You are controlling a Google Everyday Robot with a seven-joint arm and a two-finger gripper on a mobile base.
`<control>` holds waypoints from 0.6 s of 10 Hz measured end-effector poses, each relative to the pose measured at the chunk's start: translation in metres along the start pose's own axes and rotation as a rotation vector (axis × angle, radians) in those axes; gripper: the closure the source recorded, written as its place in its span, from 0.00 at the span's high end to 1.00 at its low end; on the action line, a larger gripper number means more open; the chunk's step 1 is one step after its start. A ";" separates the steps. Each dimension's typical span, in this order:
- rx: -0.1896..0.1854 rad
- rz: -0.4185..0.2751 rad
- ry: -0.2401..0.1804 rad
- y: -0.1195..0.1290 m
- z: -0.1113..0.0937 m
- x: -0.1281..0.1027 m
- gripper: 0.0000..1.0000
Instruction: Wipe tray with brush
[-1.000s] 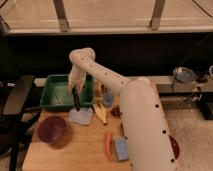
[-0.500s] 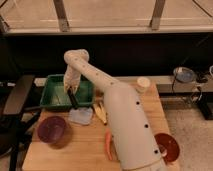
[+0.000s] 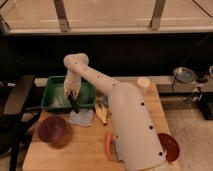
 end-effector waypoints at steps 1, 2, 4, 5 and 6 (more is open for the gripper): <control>-0.017 0.023 0.003 0.013 -0.006 0.000 0.00; -0.041 0.048 0.013 0.029 -0.017 0.007 0.00; -0.063 0.044 0.035 0.029 -0.028 0.028 0.00; -0.070 0.035 0.041 0.026 -0.031 0.039 0.00; -0.073 0.015 0.044 0.017 -0.032 0.051 0.00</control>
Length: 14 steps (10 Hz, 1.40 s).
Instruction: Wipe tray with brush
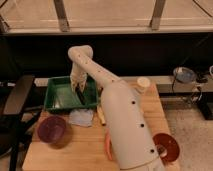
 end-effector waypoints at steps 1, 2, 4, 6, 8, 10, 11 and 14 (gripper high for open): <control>0.000 -0.022 -0.002 -0.010 0.002 0.008 0.00; 0.003 -0.041 -0.005 -0.018 0.004 0.011 0.00; 0.010 -0.092 -0.029 -0.037 0.013 0.005 0.00; 0.015 -0.114 -0.042 -0.041 0.017 -0.013 0.00; 0.017 -0.115 -0.052 -0.039 0.019 -0.033 0.00; 0.009 -0.095 -0.060 -0.028 0.018 -0.052 0.00; 0.000 -0.074 -0.057 -0.016 0.014 -0.058 0.00; -0.029 -0.016 -0.025 0.019 -0.004 -0.047 0.00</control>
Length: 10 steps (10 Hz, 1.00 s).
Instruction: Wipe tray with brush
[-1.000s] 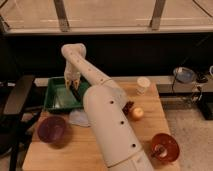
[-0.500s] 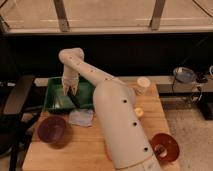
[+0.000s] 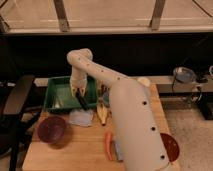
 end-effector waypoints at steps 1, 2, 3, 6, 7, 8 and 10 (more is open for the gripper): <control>-0.005 -0.003 0.007 0.003 -0.003 0.006 0.00; -0.012 -0.014 0.016 0.002 -0.006 0.013 0.00; -0.012 -0.029 0.019 -0.004 -0.006 0.018 0.00; -0.004 -0.098 0.015 -0.037 0.001 0.027 0.00; 0.001 -0.124 0.004 -0.048 0.006 0.025 0.00; 0.004 -0.139 -0.005 -0.054 0.011 0.022 0.00; 0.012 -0.151 -0.033 -0.063 0.022 0.005 0.00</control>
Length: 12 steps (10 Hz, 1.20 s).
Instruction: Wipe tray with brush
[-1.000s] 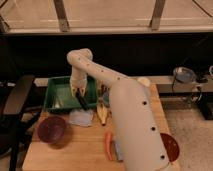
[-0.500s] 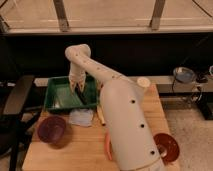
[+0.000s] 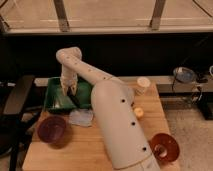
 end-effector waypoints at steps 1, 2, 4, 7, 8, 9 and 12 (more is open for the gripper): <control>0.006 0.009 -0.009 0.001 0.003 -0.009 0.00; 0.008 0.028 -0.021 0.007 0.005 -0.023 0.00; -0.001 0.080 -0.030 0.029 0.002 -0.041 0.00; -0.029 0.149 -0.008 0.061 -0.011 -0.041 0.00; -0.037 0.149 0.000 0.063 -0.016 -0.034 0.00; -0.046 0.142 0.009 0.064 -0.020 -0.021 0.00; -0.052 0.086 0.028 0.050 -0.026 0.019 0.00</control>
